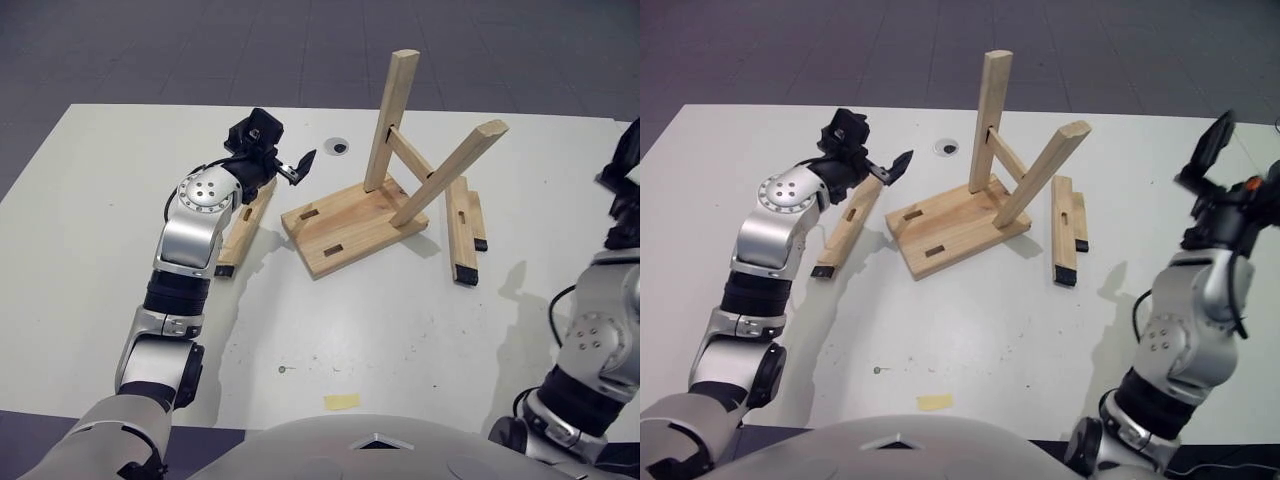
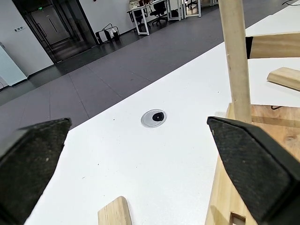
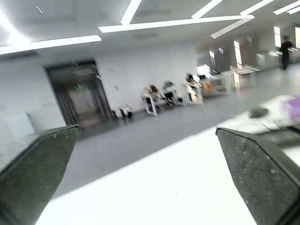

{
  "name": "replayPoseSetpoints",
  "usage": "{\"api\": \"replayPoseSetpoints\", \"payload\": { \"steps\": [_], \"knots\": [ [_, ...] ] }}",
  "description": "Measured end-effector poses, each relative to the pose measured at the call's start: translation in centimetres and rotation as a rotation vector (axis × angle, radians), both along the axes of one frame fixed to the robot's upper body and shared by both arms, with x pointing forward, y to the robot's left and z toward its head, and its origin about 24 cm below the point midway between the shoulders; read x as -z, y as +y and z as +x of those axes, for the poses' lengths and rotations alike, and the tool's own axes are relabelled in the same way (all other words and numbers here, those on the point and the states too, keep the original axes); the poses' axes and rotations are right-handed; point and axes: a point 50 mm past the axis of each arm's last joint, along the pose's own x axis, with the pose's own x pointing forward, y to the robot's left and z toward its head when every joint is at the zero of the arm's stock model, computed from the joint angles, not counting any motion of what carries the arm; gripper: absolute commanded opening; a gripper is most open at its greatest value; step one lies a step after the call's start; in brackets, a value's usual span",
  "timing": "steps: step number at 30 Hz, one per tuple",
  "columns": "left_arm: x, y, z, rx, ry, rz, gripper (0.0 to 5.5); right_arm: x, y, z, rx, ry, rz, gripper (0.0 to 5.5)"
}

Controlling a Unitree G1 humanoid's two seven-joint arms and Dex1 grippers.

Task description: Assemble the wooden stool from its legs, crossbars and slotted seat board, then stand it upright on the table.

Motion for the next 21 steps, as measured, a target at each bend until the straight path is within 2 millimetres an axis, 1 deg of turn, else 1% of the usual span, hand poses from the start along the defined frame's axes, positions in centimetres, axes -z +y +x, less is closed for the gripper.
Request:
{"api": "replayPoseSetpoints", "payload": {
  "steps": [4,7,9,10,13,15,16,17,19,21],
  "knots": [
    [-0.4,0.3,-0.1,-0.025,-0.035,0.010,5.40,2.2,3.1,1.0,-0.033,0.169,0.182,5.38],
    [-0.4,0.2,-0.2,-0.025,-0.041,0.012,5.40,2.5,4.9,1.5,-0.077,0.233,0.277,5.38],
    [-0.2,0.3,-0.4,-0.026,-0.036,0.014,5.40,1.9,5.5,2.2,-0.111,0.225,0.281,5.38],
    [0.0,0.3,-0.5,-0.026,-0.030,0.018,5.40,1.5,5.8,2.9,-0.125,0.208,0.290,5.38],
    [0.4,0.0,-0.5,-0.012,-0.023,0.030,5.40,1.3,7.1,5.7,-0.174,0.186,0.362,5.38],
    [0.8,-0.1,-0.5,-0.003,-0.010,0.042,5.40,1.3,8.1,8.0,-0.201,0.184,0.396,5.38],
    [0.9,-0.2,-0.4,0.004,-0.008,0.052,5.40,1.2,8.6,8.8,-0.218,0.176,0.398,5.38],
    [1.1,-0.3,-0.4,0.010,-0.007,0.062,5.40,0.6,9.2,9.5,-0.238,0.151,0.395,5.38],
    [1.3,-0.2,-0.4,0.010,0.001,0.066,5.40,-0.2,9.6,10.3,-0.257,0.109,0.384,5.38],
    [1.4,-0.1,-0.3,0.008,0.010,0.069,5.40,-0.6,9.3,10.6,-0.236,0.073,0.384,5.38]
  ]
}}
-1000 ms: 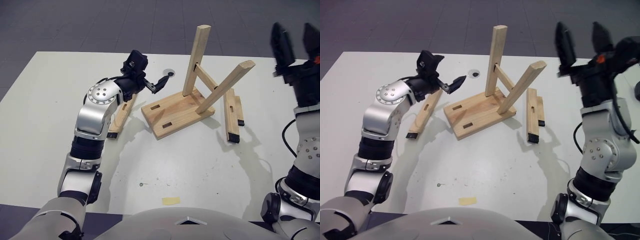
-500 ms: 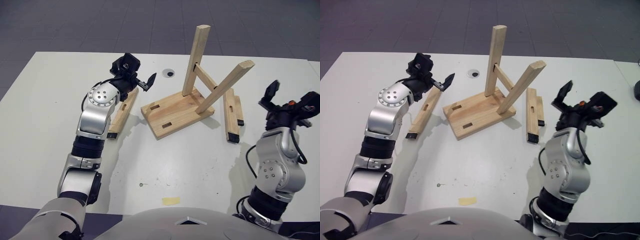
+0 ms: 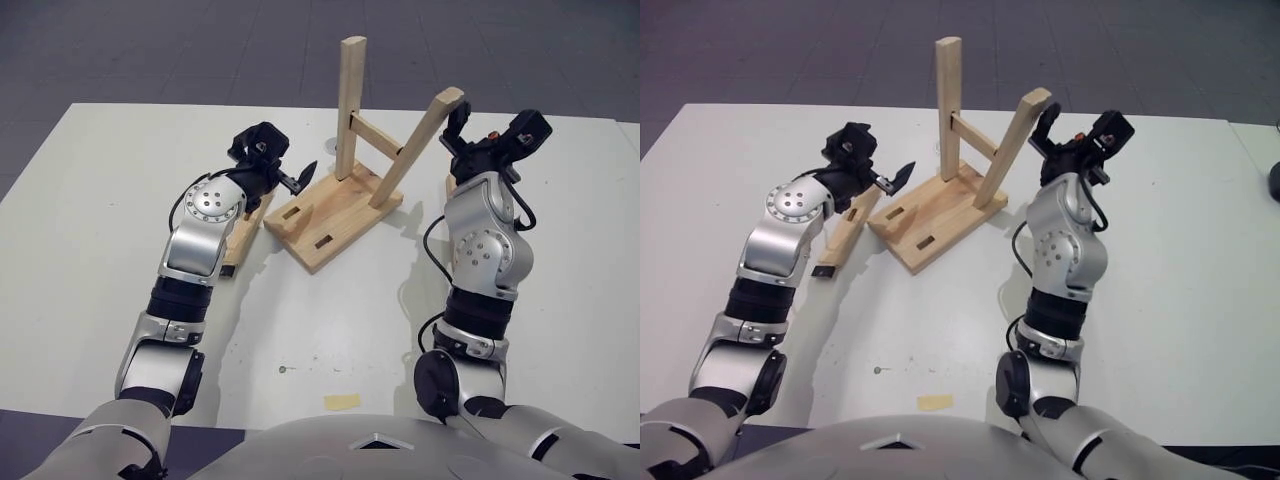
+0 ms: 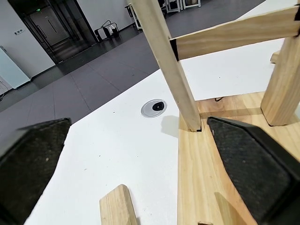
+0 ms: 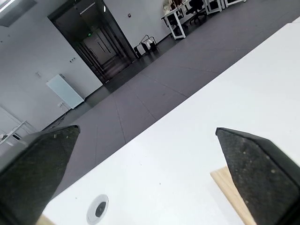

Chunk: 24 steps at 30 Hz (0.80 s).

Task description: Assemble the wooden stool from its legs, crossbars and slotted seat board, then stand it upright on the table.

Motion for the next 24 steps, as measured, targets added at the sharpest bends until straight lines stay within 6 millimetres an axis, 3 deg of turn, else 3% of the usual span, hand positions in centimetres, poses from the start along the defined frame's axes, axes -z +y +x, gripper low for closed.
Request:
{"api": "replayPoseSetpoints", "payload": {
  "steps": [4,9,12,18,24],
  "knots": [
    [0.3,0.1,0.2,0.014,0.019,0.006,5.40,-0.3,-1.8,-0.4,0.084,-0.041,-0.010,5.38],
    [1.4,1.2,1.9,-0.065,0.016,0.072,5.40,-0.8,-7.0,-3.2,0.229,-0.093,-0.200,5.38],
    [2.8,1.4,2.6,-0.090,-0.009,0.207,5.40,0.5,-9.4,-4.9,0.283,-0.033,-0.271,5.38],
    [5.3,1.5,2.3,-0.041,-0.012,0.379,5.40,2.7,-9.8,-6.2,0.151,0.079,-0.410,5.38],
    [5.5,1.7,1.7,0.013,-0.013,0.392,5.40,6.4,-10.1,-8.2,-0.035,0.276,-0.516,5.38]
  ]
}}
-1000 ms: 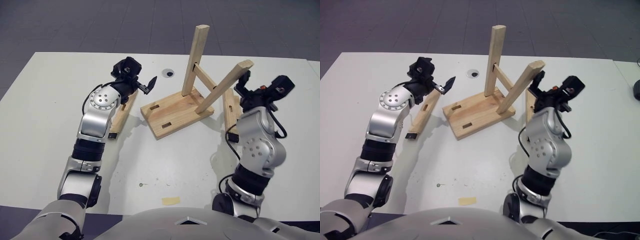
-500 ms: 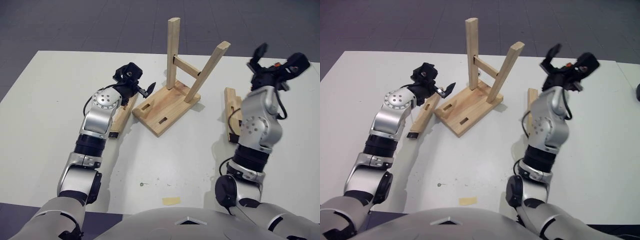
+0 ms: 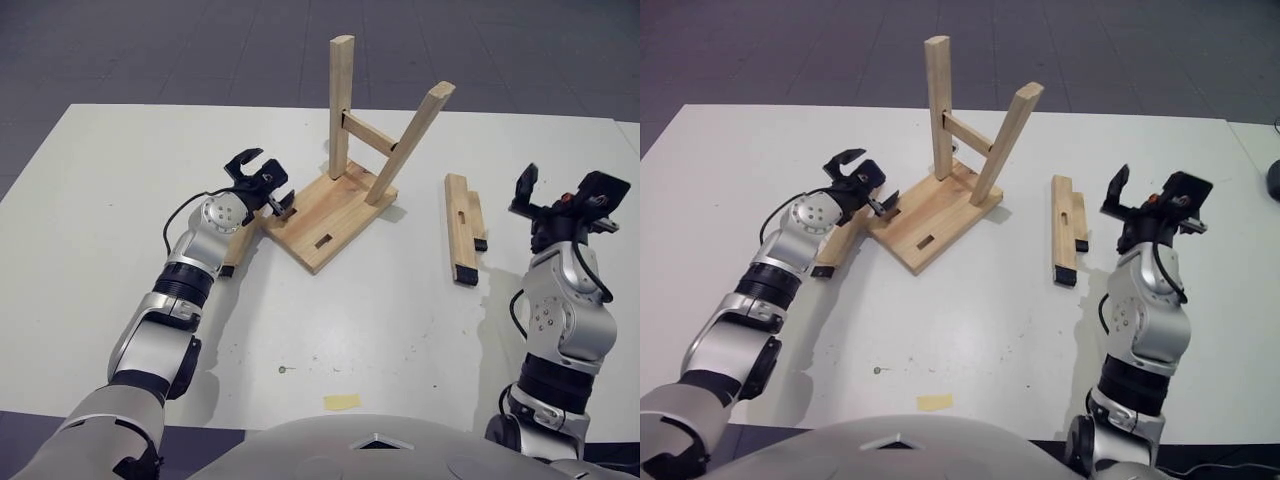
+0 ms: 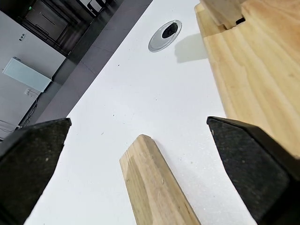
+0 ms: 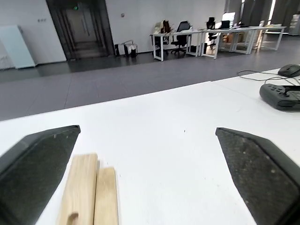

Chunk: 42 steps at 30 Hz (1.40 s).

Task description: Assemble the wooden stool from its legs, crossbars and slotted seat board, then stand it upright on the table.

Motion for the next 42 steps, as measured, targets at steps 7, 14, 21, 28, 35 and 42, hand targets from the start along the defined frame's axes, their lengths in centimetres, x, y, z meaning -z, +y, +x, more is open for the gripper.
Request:
{"api": "replayPoseSetpoints", "payload": {
  "steps": [7,14,21,28,35,42],
  "knots": [
    [0.3,-0.9,-3.7,0.108,0.065,-0.040,5.40,3.4,-1.3,-2.0,-0.075,0.215,-0.034,5.38],
    [0.0,-1.4,-4.8,0.112,0.095,-0.061,5.40,4.7,-0.1,-1.8,-0.277,0.307,-0.014,5.38],
    [-0.8,-0.9,-4.2,0.072,0.064,-0.070,5.40,5.6,1.7,-1.7,-0.385,0.358,-0.002,5.38],
    [-0.7,-0.7,-4.1,0.057,0.070,-0.074,5.40,5.9,0.9,-0.8,-0.218,0.342,0.063,5.38],
    [-0.4,-0.5,-4.1,0.044,0.085,-0.075,5.40,5.9,2.0,0.0,-0.217,0.339,0.075,5.38],
    [-0.2,-0.4,-4.0,0.035,0.092,-0.078,5.40,6.1,1.9,0.6,-0.146,0.323,0.077,5.38]
  ]
}}
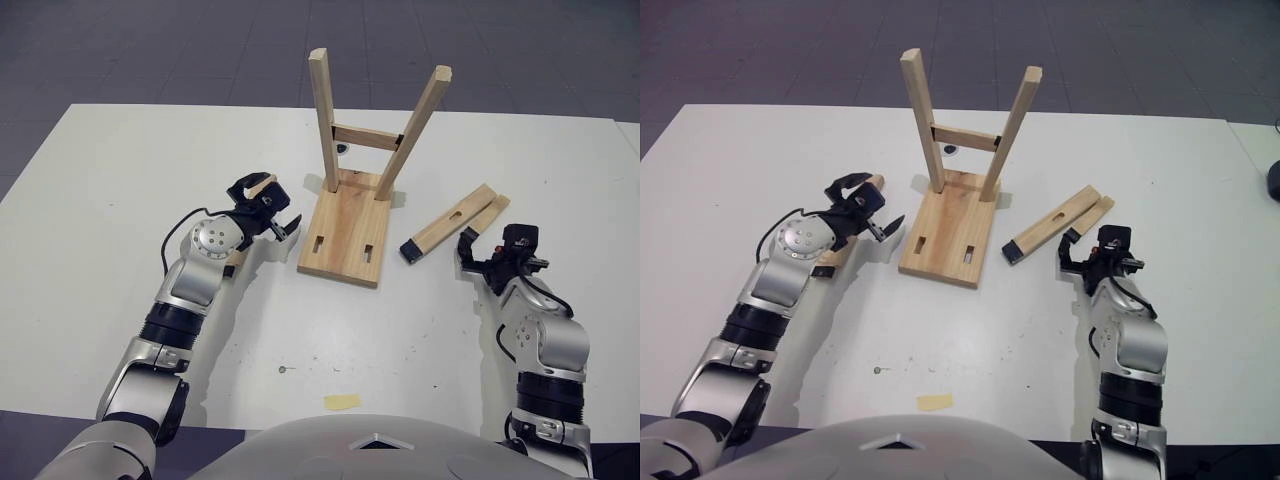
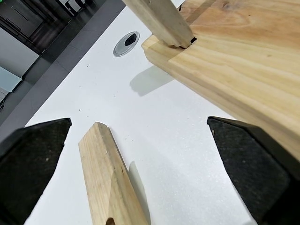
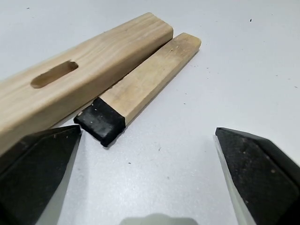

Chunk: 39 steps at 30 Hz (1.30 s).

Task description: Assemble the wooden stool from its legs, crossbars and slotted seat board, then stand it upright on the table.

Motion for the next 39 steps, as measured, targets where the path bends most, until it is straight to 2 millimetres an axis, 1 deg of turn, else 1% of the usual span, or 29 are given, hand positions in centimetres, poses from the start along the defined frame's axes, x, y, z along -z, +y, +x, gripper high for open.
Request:
{"api": "replayPoseSetpoints", "payload": {
  "steps": [5,10,11,13,15,20,25,31,35,39],
  "knots": [
    [0.2,-0.3,0.0,0.004,0.007,-0.010,5.40,0.0,1.2,1.9,0.011,-0.021,0.040,5.38],
    [0.2,-0.3,0.0,0.003,0.009,-0.010,5.40,0.0,1.5,3.1,0.099,-0.027,0.058,5.38],
    [0.3,-0.3,0.0,0.003,0.009,-0.010,5.40,0.0,1.5,3.2,0.130,-0.029,0.075,5.17],
    [0.3,-0.3,0.0,0.002,0.009,-0.010,5.40,-0.1,1.5,3.3,0.187,-0.028,0.098,4.93],
    [0.3,-0.4,0.0,0.002,0.008,-0.013,5.40,-0.1,1.4,3.1,0.243,-0.026,0.108,4.61],
    [0.3,-0.5,0.0,0.003,0.008,-0.017,5.40,0.2,1.2,2.2,0.283,-0.012,0.075,3.82],
    [0.3,-0.6,-0.1,0.003,0.008,-0.021,5.40,0.6,0.8,1.4,0.286,0.016,0.037,3.00],
    [0.3,-0.5,0.0,-0.001,0.006,-0.020,5.40,0.7,0.0,1.1,0.259,0.017,0.038,2.07],
    [0.1,-0.5,0.4,0.013,0.006,-0.013,5.40,0.8,-0.9,0.1,0.253,0.011,0.044,1.36],
    [-0.2,-0.5,0.6,0.004,0.000,-0.049,5.40,0.9,-1.2,-0.6,0.234,0.011,0.034,1.29]
  ]
}}
